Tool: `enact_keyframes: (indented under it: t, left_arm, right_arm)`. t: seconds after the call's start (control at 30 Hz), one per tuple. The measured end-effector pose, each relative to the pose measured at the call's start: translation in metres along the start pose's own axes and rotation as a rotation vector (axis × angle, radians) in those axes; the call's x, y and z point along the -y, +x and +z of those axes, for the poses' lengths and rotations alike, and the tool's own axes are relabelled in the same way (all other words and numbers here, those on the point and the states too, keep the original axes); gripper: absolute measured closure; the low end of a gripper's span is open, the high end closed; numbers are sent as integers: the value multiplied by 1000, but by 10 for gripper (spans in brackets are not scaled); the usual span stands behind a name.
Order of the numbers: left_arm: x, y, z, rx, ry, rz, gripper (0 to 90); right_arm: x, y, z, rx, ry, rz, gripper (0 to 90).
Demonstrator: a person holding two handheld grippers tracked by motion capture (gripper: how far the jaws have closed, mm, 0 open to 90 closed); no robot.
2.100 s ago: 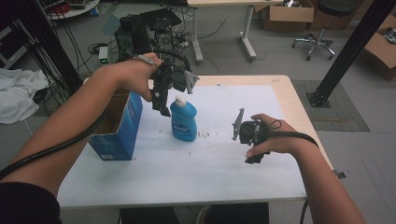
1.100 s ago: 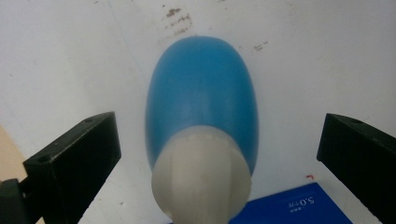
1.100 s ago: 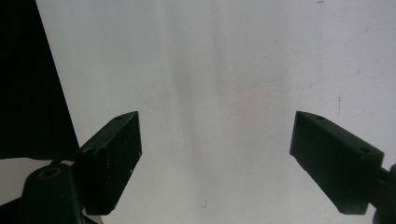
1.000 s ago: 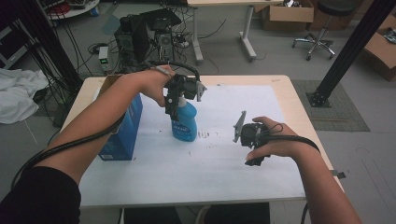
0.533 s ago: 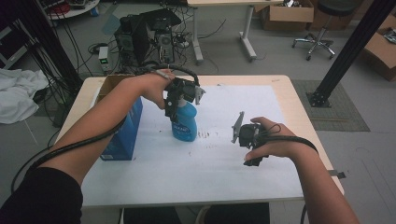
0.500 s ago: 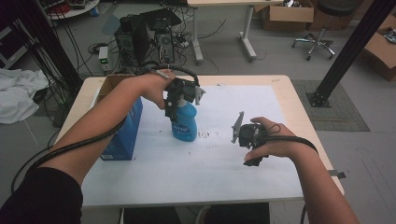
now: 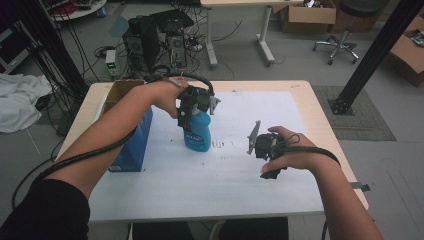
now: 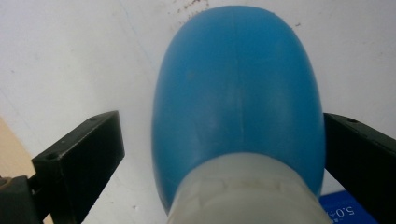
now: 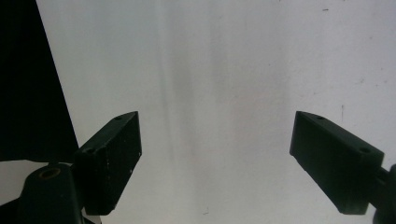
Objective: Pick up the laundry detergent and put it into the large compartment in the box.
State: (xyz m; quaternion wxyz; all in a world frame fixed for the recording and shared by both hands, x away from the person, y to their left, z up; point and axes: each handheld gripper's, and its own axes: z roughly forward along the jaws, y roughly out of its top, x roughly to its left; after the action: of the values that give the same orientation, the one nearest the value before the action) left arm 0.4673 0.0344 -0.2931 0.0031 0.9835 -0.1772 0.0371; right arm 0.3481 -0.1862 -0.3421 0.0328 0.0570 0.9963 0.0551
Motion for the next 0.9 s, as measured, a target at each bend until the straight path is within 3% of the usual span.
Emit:
enact_keyframes:
  t: [0.9]
  left_arm:
    - [-4, -1, 2, -15, 11, 19, 154]
  right_arm:
    - [-4, -4, 5, -2, 1, -2, 169]
